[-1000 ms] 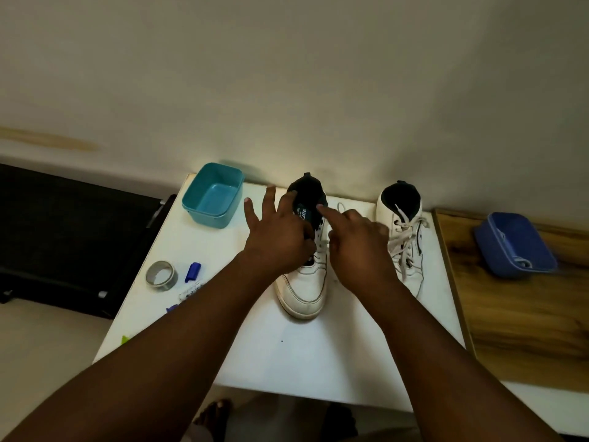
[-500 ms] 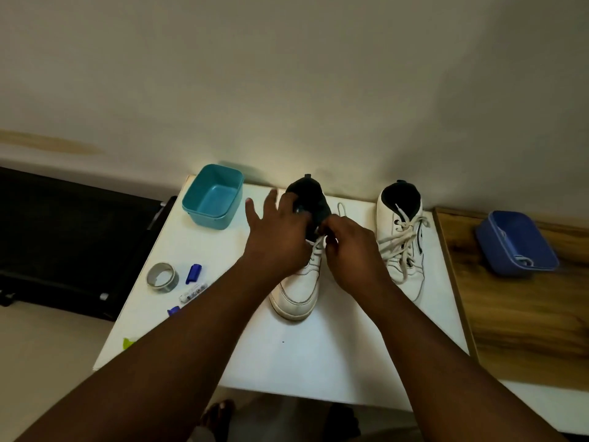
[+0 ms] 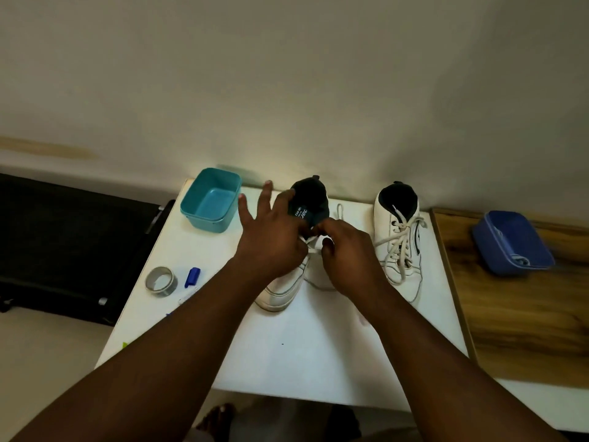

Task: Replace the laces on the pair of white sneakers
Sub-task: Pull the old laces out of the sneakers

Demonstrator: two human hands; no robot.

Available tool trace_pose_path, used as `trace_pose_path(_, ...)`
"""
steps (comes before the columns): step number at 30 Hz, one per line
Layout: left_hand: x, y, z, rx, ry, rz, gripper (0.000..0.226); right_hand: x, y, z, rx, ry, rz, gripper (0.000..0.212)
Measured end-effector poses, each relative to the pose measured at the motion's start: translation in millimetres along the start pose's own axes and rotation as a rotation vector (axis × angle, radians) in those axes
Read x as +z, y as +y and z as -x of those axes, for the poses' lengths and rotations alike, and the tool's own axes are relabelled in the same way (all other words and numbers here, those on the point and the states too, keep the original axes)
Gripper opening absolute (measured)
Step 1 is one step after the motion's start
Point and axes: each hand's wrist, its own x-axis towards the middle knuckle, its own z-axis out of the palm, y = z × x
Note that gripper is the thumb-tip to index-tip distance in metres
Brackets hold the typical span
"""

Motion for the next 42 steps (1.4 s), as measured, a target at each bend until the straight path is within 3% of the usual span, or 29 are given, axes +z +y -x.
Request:
trace_pose_path(4,1.4,-10.4,-4.1,0.064,-0.065,-0.009,0.02,-1.5,4.8,0.0,0.011,0.022,-0.006,0.031)
trace_pose_path(6,2.6,-12.6,-5.2,0.031,-0.025,0.057,0.02,-0.9,4.0,0.2,-0.006,0.037,-0.005,0.025)
trace_pose_path(10,-12.2,-15.1,-4.5,-0.381,0.477,0.223,0.035,-1.4,3.5,-1.1,0.02,0.039,-0.015,0.026)
trace_pose_path(11,-12.8,-18.7,-4.2,-0.419,0.512,0.187,0.035,-1.9,3.1,-0.5,0.024,0.039,-0.017,0.027)
trace_pose_path(13,-8.7,-23.6,-2.6,-0.302,0.4,0.153,0.033,-3.0,2.2,1.2,0.019,0.04,-0.014,0.03)
trace_pose_path(15,-0.6,-17.3,0.0,-0.048,0.214,0.126,0.04,-3.8,1.9,1.6,0.009,0.034,-0.007,0.031)
trace_pose_path(17,6.2,-6.7,2.3,0.122,0.066,0.003,0.031,-3.9,2.3,0.0,0.002,0.027,0.022,0.031)
trace_pose_path(20,3.5,-6.9,-1.6,0.074,-0.027,-0.024,0.022,-4.4,2.7,0.8,0.022,0.03,0.028,0.03)
trace_pose_path(22,-1.0,-12.2,-4.6,-0.04,0.07,-0.035,0.019,-5.9,1.9,2.2,0.029,0.031,0.005,0.027)
trace_pose_path(25,-11.3,-20.4,-7.3,-0.333,0.48,0.007,0.023,-5.9,0.8,-0.3,0.035,0.026,-0.019,0.027)
trace_pose_path(27,-11.8,-23.5,-6.0,-0.328,0.61,0.051,0.028,-4.9,1.5,-1.2,0.036,0.026,-0.004,0.028)
trace_pose_path(29,-8.6,-21.8,-3.8,-0.202,0.479,0.084,0.038,-3.8,4.0,0.4,0.029,0.029,-0.004,0.027)
trace_pose_path(32,2.4,-10.8,-0.9,0.039,0.151,-0.026,0.032,-4.0,4.9,0.0,0.019,0.017,0.003,0.027)
trace_pose_path(35,5.7,-7.3,-2.4,0.11,0.027,-0.127,0.028,-4.0,4.9,-0.1,0.019,0.014,0.016,0.027)
trace_pose_path(37,1.4,-11.1,-4.2,0.046,0.132,-0.168,0.02,-4.6,5.2,0.6,0.031,0.017,-0.001,0.027)
trace_pose_path(39,-6.7,-19.9,-6.7,-0.152,0.329,-0.153,0.016,-4.5,4.3,0.7,0.036,0.019,-0.021,0.029)
trace_pose_path(42,-12.5,-32.0,-7.9,-0.396,0.498,-0.126,0.027,-2.7,2.7,-0.2,0.05,0.023,-0.021,0.027)
